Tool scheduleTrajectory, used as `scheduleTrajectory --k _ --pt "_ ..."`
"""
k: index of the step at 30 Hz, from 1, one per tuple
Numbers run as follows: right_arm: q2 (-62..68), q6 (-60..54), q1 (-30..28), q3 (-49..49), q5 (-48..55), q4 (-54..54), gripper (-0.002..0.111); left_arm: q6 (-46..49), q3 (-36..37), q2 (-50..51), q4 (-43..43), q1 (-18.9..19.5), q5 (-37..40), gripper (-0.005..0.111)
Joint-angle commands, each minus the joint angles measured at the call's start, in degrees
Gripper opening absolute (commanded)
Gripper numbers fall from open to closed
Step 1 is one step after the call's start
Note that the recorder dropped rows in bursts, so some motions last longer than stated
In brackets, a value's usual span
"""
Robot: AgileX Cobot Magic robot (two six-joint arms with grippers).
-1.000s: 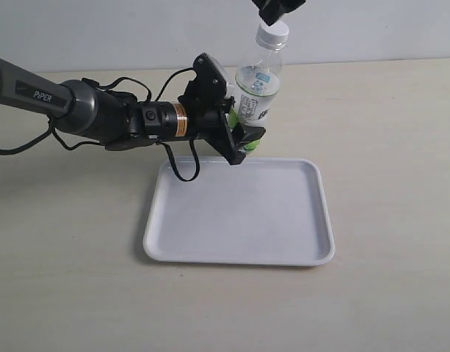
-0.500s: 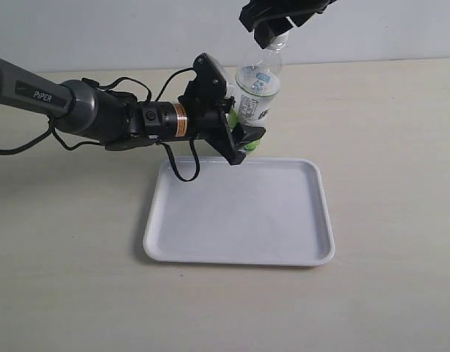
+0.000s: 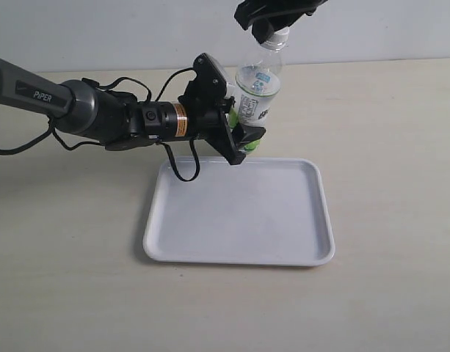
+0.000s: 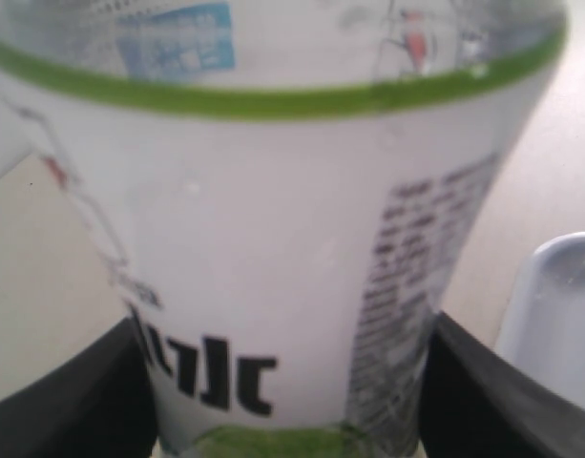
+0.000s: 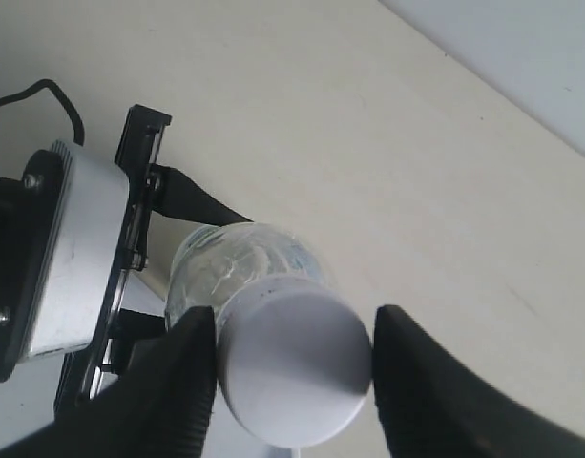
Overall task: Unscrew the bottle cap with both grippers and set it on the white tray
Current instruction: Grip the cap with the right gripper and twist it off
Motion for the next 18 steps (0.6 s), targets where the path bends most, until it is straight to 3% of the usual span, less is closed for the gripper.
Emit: scheduleTrajectory --k 1,4,18 --pt "-0.1 -0.6 0.1 0.0 -0.6 0.3 0.052 0.1 0.1 -1.0 -0.3 -0.2 -0.8 0.0" --pt "-0.1 -0.3 0.1 0.0 -0.2 0.5 0.058 0.1 0.1 -1.0 -0.3 -0.2 -1.1 0.0" --pt "-0.1 2.6 0.1 0.0 0.8 0.5 0.058 0.1 0.1 -1.0 -0.5 -0.2 -1.3 0.0"
